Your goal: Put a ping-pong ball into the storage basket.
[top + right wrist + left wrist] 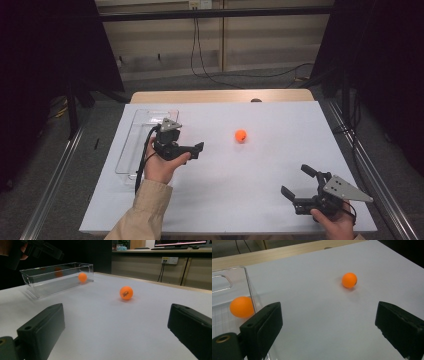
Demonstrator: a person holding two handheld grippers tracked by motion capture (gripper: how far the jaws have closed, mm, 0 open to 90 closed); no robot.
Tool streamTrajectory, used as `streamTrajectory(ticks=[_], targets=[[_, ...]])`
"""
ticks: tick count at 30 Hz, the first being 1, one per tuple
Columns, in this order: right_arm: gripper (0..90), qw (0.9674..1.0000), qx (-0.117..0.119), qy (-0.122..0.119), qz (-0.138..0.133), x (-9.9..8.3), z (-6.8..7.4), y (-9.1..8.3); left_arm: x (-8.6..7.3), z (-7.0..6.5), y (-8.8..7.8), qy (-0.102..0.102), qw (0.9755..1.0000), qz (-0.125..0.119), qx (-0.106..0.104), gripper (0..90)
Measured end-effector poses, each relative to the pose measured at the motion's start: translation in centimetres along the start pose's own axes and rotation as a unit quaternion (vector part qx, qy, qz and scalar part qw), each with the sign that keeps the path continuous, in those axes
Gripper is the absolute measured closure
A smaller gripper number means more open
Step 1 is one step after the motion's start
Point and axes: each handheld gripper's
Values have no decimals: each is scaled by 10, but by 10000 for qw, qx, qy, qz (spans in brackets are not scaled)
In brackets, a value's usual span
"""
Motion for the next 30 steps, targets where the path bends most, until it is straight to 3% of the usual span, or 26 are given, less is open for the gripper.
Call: streamTrajectory(ticks=[2, 3, 5, 23, 30], targets=[[5, 10000, -9, -12, -12, 0, 0, 0, 0, -2, 1, 45, 10000, 8, -14, 76], [5, 10000, -12, 2, -19, 0, 0, 0, -1, -5, 3, -103, 9999, -91, -10, 76], [5, 10000, -9, -11, -27, 0, -1, 0, -1, -5, 3, 51, 10000, 2, -8, 76], [5, 10000, -1, -25, -22, 0, -1, 0, -7, -25, 23, 88, 9997, -53, -227, 70], [5, 10000, 9, -60, -32, 1, -1, 1, -9, -28, 27, 150, 9997, -57, -195, 67]])
Point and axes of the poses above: each handheld gripper's, and its own axes: y roughly forward along the jaws, x roughly out of its top, z roughly to its left, and after that the axes turned 12 degrees about -y, right-handed
